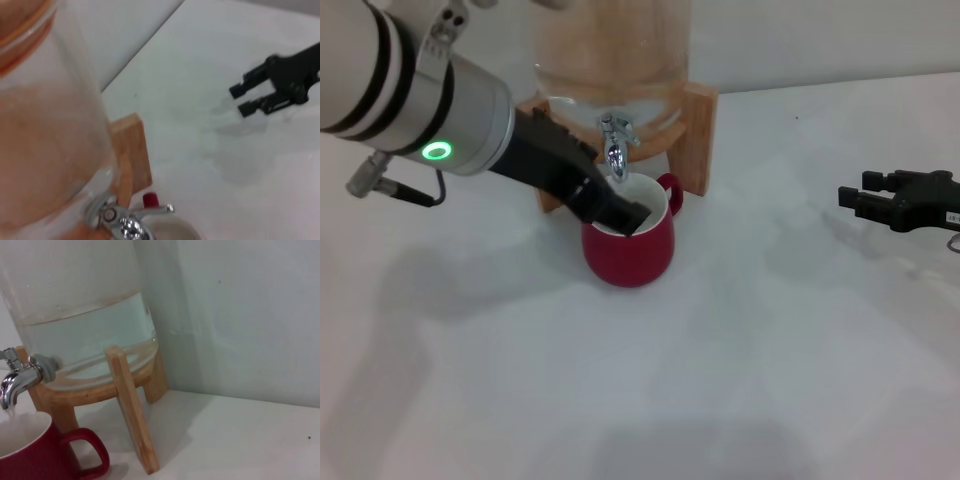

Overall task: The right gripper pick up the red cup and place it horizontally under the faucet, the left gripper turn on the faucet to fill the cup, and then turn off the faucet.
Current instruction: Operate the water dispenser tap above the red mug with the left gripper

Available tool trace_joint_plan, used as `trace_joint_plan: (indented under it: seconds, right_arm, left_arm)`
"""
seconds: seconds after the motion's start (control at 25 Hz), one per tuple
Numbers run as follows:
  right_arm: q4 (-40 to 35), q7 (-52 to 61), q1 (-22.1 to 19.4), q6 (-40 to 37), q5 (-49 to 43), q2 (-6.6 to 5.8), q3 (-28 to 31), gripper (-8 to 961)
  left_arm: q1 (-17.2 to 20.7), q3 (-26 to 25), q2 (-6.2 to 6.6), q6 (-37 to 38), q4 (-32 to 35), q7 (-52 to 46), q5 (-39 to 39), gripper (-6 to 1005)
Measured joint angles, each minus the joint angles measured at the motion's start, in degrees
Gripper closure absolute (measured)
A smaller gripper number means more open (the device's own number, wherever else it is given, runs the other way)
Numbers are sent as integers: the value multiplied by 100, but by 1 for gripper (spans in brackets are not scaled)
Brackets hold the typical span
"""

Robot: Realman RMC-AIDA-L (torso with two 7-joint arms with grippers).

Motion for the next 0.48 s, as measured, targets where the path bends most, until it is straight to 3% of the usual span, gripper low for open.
trace_joint_plan:
  seconds: [0.48]
  right_arm:
    - [21, 0, 22, -5, -6, -4, -21, 471]
  left_arm:
    - [-198, 140, 6, 18, -243, 587, 146, 123]
